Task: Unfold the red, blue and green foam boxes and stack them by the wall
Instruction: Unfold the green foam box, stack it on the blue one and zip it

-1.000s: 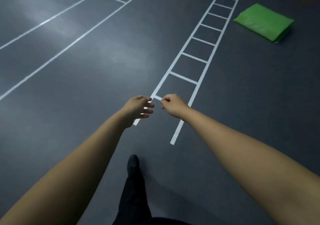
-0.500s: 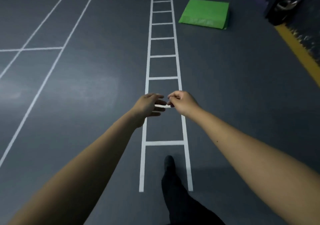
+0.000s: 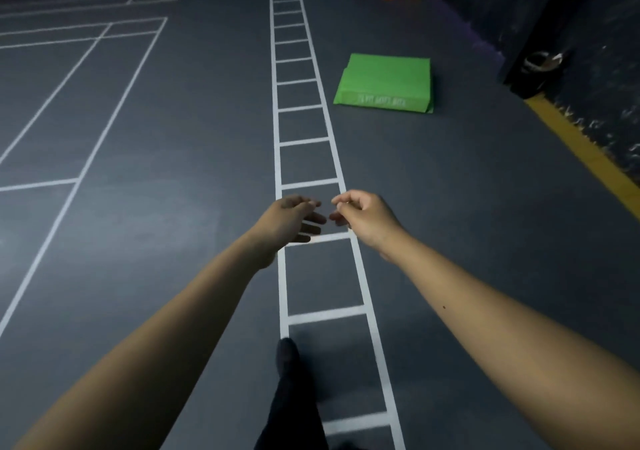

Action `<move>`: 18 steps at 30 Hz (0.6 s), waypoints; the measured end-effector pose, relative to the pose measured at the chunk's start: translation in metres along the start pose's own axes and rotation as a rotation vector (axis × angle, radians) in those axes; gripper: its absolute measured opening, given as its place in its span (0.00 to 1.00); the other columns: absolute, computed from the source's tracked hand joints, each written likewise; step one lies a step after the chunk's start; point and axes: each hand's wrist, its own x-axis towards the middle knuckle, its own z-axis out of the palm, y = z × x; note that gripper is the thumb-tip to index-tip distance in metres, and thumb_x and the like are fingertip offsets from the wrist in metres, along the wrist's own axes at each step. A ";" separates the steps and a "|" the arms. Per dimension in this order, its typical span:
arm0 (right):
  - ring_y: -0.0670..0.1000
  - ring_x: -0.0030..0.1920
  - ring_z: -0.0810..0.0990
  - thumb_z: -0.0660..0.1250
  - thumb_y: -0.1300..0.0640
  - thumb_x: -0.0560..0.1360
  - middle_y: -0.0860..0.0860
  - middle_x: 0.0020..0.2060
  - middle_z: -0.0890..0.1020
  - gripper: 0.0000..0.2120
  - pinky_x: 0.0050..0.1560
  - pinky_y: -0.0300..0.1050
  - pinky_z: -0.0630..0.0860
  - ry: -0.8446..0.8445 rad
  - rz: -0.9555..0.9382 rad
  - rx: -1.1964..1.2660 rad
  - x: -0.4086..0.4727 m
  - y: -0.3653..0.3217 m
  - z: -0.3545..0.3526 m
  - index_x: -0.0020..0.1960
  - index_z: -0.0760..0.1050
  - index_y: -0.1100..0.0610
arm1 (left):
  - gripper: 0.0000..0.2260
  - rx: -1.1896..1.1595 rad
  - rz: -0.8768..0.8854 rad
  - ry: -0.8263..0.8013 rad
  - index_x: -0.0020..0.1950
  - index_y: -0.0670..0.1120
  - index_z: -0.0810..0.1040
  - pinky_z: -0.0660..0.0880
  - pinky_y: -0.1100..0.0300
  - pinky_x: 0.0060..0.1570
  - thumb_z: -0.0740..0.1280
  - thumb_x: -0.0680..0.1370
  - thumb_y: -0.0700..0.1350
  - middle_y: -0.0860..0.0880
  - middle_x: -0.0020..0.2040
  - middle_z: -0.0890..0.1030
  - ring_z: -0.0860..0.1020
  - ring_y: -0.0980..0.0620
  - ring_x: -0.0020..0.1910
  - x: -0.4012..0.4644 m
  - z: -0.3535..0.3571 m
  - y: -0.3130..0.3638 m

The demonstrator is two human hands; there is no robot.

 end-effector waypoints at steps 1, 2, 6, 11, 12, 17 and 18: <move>0.49 0.46 0.86 0.60 0.59 0.80 0.48 0.43 0.87 0.11 0.52 0.44 0.80 0.006 0.004 -0.007 0.029 -0.006 -0.003 0.52 0.80 0.51 | 0.10 -0.009 0.003 -0.009 0.61 0.47 0.79 0.81 0.52 0.53 0.61 0.85 0.47 0.45 0.53 0.86 0.85 0.45 0.52 0.027 -0.009 0.010; 0.49 0.46 0.86 0.59 0.59 0.81 0.48 0.43 0.87 0.11 0.55 0.45 0.80 0.021 0.011 -0.012 0.061 -0.012 -0.008 0.52 0.80 0.51 | 0.10 -0.034 0.001 -0.018 0.61 0.47 0.79 0.81 0.52 0.54 0.61 0.85 0.48 0.45 0.54 0.86 0.85 0.45 0.52 0.058 -0.021 0.020; 0.53 0.48 0.86 0.56 0.60 0.82 0.50 0.43 0.87 0.13 0.60 0.51 0.80 0.089 0.036 -0.022 0.195 -0.048 -0.025 0.52 0.79 0.52 | 0.11 -0.120 -0.053 -0.097 0.62 0.46 0.80 0.80 0.47 0.59 0.62 0.85 0.48 0.44 0.55 0.85 0.85 0.43 0.54 0.187 -0.068 0.066; 0.54 0.47 0.86 0.57 0.61 0.81 0.51 0.43 0.87 0.12 0.62 0.55 0.80 0.184 0.061 0.042 0.341 -0.100 -0.061 0.49 0.79 0.51 | 0.12 -0.100 -0.114 -0.211 0.63 0.44 0.79 0.80 0.51 0.54 0.61 0.84 0.46 0.45 0.51 0.86 0.85 0.46 0.48 0.346 -0.108 0.149; 0.54 0.47 0.86 0.58 0.61 0.81 0.51 0.43 0.87 0.12 0.62 0.55 0.80 0.207 0.063 0.050 0.367 -0.108 -0.069 0.49 0.79 0.51 | 0.13 -0.102 -0.118 -0.212 0.64 0.44 0.79 0.80 0.52 0.52 0.61 0.84 0.46 0.46 0.51 0.86 0.85 0.46 0.48 0.377 -0.109 0.167; 0.51 0.46 0.87 0.58 0.59 0.82 0.51 0.43 0.87 0.12 0.61 0.53 0.79 0.283 0.092 0.120 0.489 -0.122 -0.107 0.51 0.80 0.51 | 0.13 -0.124 -0.135 -0.309 0.66 0.43 0.77 0.79 0.51 0.53 0.59 0.85 0.45 0.45 0.51 0.84 0.83 0.45 0.47 0.518 -0.094 0.237; 0.50 0.45 0.86 0.58 0.60 0.82 0.50 0.43 0.87 0.12 0.61 0.52 0.79 0.300 0.093 0.134 0.526 -0.125 -0.116 0.51 0.80 0.51 | 0.13 -0.122 -0.142 -0.335 0.66 0.43 0.77 0.79 0.52 0.51 0.59 0.85 0.45 0.45 0.52 0.83 0.83 0.46 0.47 0.554 -0.092 0.253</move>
